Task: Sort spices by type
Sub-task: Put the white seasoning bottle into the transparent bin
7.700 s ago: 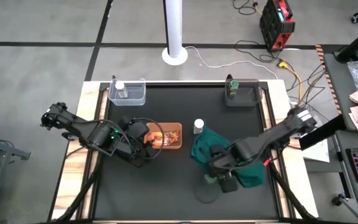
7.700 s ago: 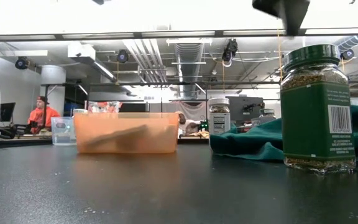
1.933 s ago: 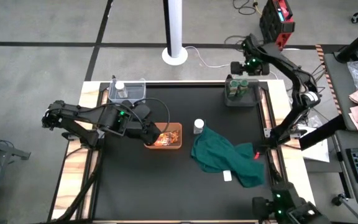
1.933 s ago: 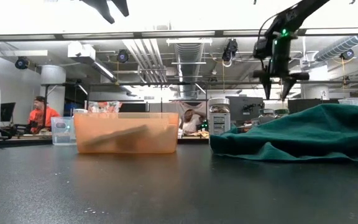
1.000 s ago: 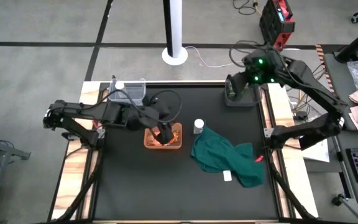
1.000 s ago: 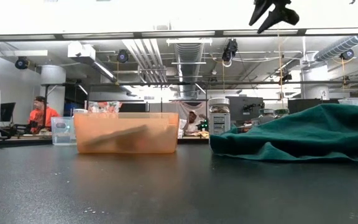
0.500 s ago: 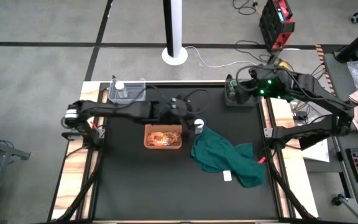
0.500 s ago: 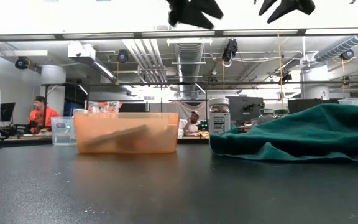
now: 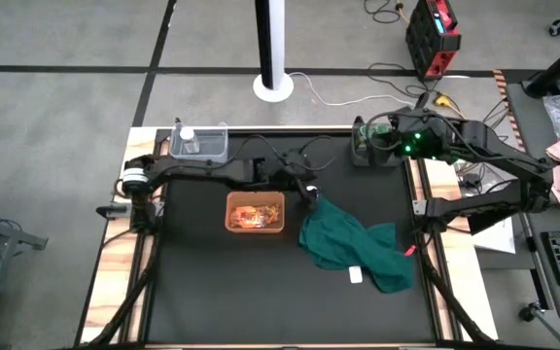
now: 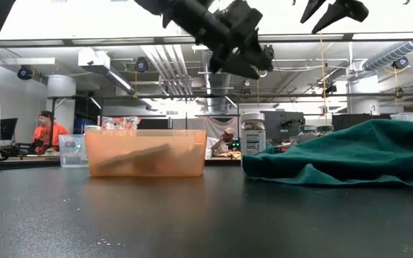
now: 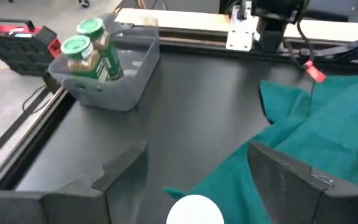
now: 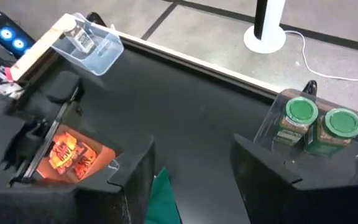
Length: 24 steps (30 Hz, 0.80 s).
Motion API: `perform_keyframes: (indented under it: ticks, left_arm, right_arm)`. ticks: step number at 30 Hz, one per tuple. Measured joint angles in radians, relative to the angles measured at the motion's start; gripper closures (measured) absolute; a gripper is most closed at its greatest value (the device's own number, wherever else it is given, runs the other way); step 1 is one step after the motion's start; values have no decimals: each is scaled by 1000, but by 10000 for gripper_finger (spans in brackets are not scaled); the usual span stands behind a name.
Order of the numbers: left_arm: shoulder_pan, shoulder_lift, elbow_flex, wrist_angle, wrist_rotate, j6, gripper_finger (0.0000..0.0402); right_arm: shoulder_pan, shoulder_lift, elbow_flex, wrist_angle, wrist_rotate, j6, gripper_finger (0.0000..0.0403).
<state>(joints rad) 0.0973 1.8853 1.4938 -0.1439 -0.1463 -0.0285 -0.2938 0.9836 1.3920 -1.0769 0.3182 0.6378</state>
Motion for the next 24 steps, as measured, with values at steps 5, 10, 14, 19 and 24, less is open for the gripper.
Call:
perform_keyframes:
  ticks: [5, 10, 14, 19, 24]
  left_arm:
    - [4, -20, -141, 176, 1, -34, 147]
    - [1, -22, -221, 234, -4, -43, 147]
    - [4, -21, -277, 314, -23, -58, 147]
    - [7, -18, -312, 352, -24, -94, 147]
    - [6, -12, -349, 390, -15, -94, 147]
  right_arm:
    - [0, 0, -28, 14, -1, 2, 197]
    - [0, 6, -42, 23, -1, 6, 189]
    - [0, 6, -57, 54, -2, 6, 188]
    - [0, 8, -68, 73, -3, 10, 187]
    - [-1, 15, -70, 74, -3, 12, 186]
